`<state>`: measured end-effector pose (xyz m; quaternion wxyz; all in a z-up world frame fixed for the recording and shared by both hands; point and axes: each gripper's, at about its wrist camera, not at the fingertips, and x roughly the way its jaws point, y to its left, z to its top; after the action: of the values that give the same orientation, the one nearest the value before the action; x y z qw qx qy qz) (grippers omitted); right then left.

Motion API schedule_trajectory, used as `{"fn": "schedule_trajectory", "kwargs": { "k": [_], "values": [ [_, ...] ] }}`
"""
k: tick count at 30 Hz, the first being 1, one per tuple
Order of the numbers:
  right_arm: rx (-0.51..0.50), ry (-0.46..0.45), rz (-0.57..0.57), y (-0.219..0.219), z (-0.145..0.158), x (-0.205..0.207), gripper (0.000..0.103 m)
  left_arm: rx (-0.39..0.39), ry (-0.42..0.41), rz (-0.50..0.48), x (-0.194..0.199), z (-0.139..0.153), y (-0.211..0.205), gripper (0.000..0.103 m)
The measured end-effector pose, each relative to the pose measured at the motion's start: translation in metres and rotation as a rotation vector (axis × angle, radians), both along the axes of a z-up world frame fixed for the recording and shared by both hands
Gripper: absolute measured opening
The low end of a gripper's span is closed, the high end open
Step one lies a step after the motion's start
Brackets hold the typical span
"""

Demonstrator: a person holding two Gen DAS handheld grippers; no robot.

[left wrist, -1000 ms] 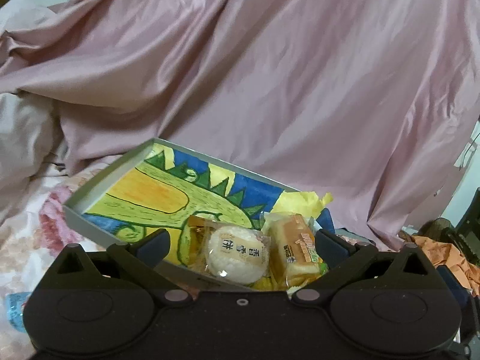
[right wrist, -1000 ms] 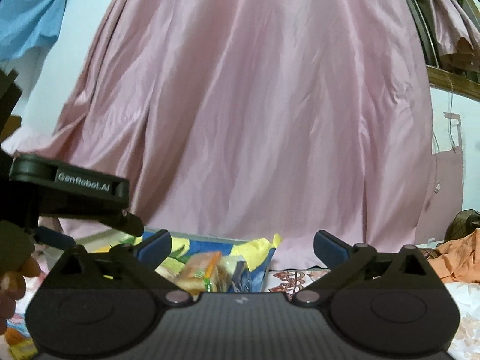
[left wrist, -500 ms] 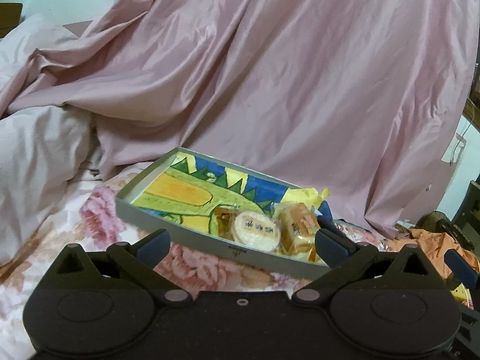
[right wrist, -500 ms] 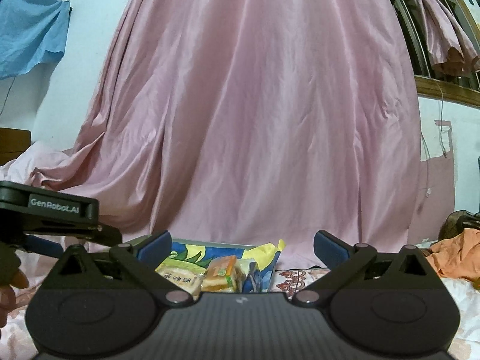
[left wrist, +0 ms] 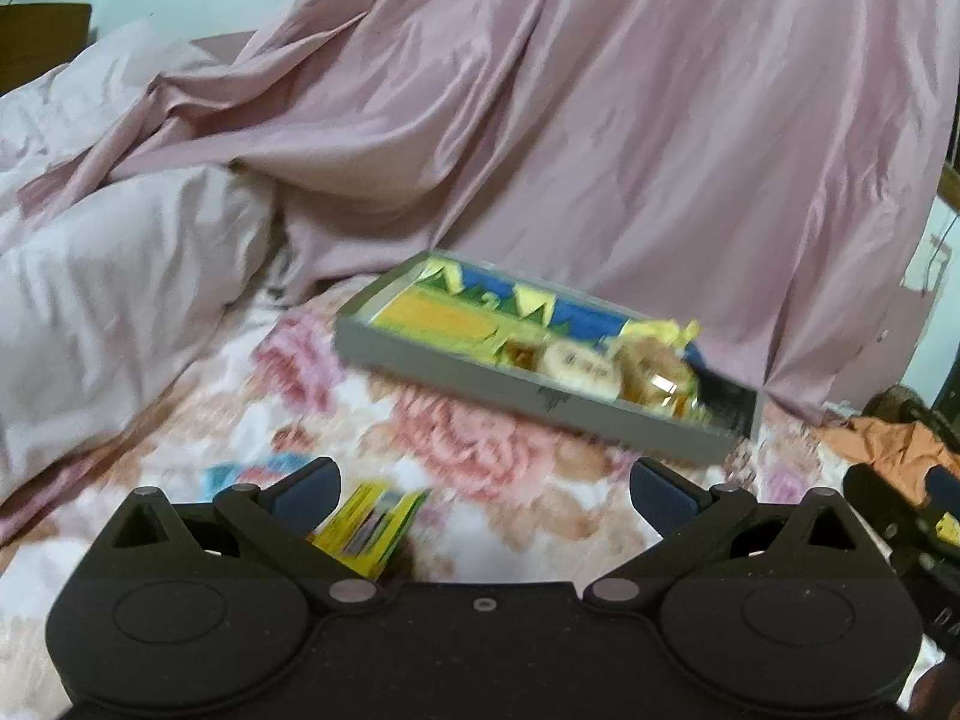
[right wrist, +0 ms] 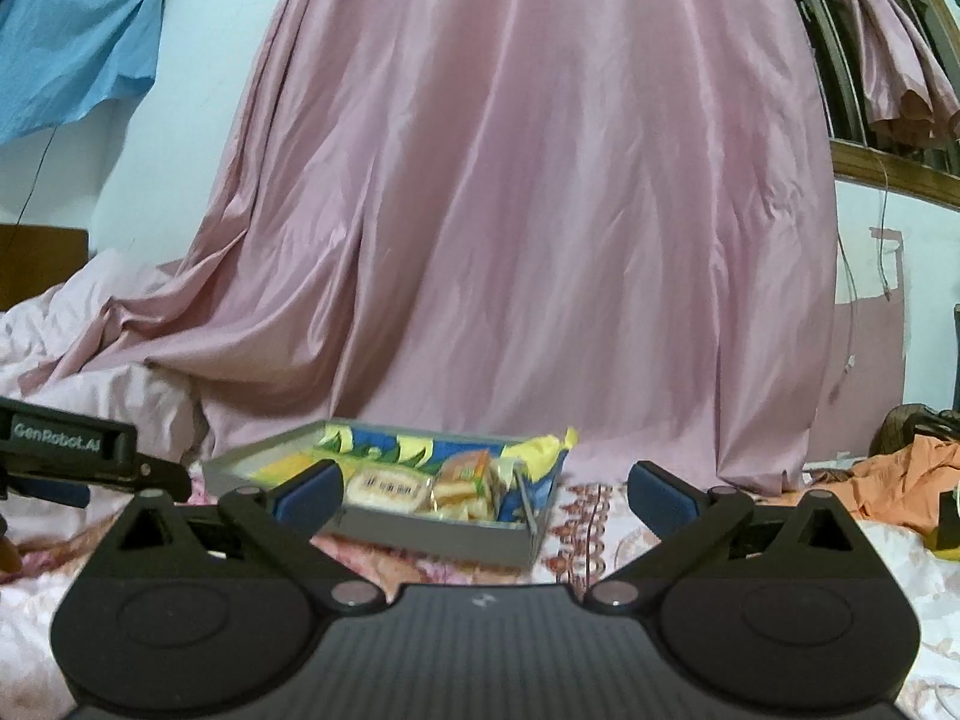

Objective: Organize snacks
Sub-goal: 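Withdraw both tools from the box, then reach the right tool to the round wrapped cake while the left tool moves over the orange-red tofu bag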

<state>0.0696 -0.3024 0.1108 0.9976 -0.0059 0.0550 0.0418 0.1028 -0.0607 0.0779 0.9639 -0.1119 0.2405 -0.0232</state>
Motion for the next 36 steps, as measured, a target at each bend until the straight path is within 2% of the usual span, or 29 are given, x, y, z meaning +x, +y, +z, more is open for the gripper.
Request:
{"fn": "schedule_trajectory", "kwargs": {
  "k": [11,22,36],
  "values": [
    [-0.031,0.161,0.033,0.007,-0.023,-0.025,0.103,0.002,0.11,0.049,-0.036,-0.038,0.016,0.102],
    [-0.006,0.392,0.021,0.004,-0.049,-0.019,0.103,0.052,0.215,0.012,-0.043,-0.066,0.015,0.102],
    [-0.019,0.47,0.012,0.004,-0.066,-0.004,0.103,0.062,0.306,-0.032,-0.018,-0.087,0.005,0.102]
  ]
}}
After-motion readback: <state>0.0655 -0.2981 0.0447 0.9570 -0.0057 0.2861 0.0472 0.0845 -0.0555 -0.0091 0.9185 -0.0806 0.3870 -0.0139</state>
